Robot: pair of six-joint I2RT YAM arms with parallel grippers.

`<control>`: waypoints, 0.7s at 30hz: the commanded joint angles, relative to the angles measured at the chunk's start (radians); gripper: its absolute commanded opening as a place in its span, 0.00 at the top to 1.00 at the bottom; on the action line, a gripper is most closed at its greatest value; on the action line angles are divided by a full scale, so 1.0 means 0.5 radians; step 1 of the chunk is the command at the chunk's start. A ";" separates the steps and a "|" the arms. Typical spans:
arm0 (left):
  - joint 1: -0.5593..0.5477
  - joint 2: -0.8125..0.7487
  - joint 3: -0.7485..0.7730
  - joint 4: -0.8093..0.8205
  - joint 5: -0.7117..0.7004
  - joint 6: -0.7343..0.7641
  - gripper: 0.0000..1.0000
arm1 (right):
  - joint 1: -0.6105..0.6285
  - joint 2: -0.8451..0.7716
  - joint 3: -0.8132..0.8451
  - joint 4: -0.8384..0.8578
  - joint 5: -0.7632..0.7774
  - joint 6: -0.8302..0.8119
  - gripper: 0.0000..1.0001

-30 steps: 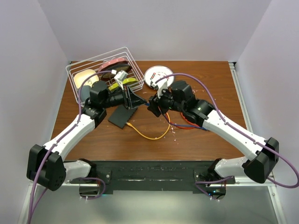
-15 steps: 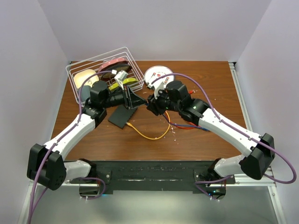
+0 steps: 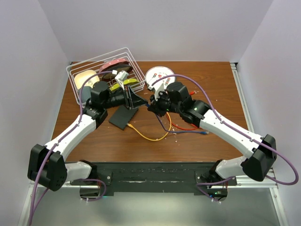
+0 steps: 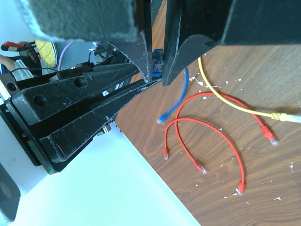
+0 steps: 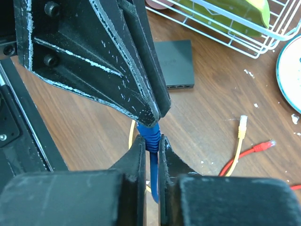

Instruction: Insert the plug into the switch port

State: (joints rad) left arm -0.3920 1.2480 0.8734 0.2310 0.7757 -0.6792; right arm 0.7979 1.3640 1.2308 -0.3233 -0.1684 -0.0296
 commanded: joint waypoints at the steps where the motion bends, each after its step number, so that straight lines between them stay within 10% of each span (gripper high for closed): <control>1: -0.001 0.035 -0.001 0.004 0.056 -0.001 1.00 | 0.000 -0.056 0.051 0.226 0.103 0.044 1.00; 3: -0.001 0.047 -0.007 -0.011 0.026 0.036 0.97 | 0.000 -0.047 0.048 0.217 0.116 0.044 1.00; 5: 0.002 0.053 -0.007 -0.057 -0.060 0.067 0.58 | 0.003 -0.028 0.039 0.211 0.134 0.047 1.00; 8: 0.029 0.041 -0.013 -0.143 -0.247 0.134 0.31 | 0.000 0.005 0.020 0.190 0.104 0.047 1.00; 21: 0.204 -0.232 -0.311 -0.428 -1.443 0.367 0.21 | -0.003 0.388 -0.063 0.217 -0.080 0.093 1.00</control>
State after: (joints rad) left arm -0.3191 1.1706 0.7708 0.0578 0.3252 -0.5571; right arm 0.7975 1.5028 1.2034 -0.2527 -0.1619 0.0071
